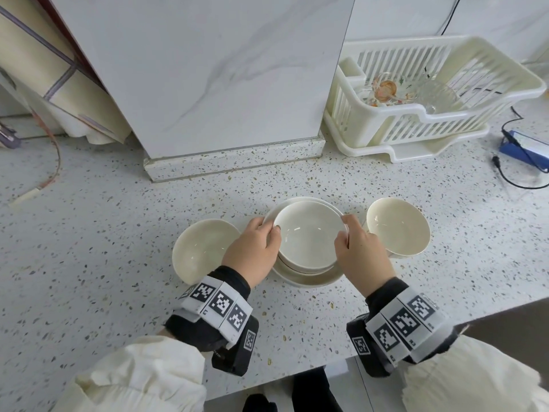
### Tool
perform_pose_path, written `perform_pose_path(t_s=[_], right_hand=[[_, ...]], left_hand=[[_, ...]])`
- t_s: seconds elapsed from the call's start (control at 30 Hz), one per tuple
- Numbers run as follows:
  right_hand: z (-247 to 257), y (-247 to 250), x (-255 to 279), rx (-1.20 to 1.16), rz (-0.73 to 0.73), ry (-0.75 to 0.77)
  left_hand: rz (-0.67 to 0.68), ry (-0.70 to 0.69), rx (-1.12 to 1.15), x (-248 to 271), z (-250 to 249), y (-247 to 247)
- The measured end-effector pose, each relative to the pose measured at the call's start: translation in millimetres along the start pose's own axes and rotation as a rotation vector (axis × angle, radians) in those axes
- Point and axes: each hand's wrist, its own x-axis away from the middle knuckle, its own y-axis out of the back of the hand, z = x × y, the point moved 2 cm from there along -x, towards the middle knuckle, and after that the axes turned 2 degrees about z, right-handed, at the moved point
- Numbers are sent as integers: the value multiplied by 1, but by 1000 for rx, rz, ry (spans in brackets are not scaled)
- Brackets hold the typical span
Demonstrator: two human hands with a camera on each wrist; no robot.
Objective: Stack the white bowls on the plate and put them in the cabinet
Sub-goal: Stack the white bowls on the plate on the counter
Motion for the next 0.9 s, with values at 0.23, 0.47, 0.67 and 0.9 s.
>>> perform_pose_path(t_s=[0.23, 0.47, 0.67, 0.9], right_hand=[[0, -1, 4, -26, -23, 3], [-37, 28, 5, -459, -113, -187], [-93, 36, 7, -242, -376, -437], [-108, 20, -3, -748, -111, -622]], left_hand=[[-12, 18, -111, -2, -1, -4], [29, 40, -149, -3, -3, -3], [27, 61, -153, -3, -4, -8], [20, 90, -135, 0, -5, -11]])
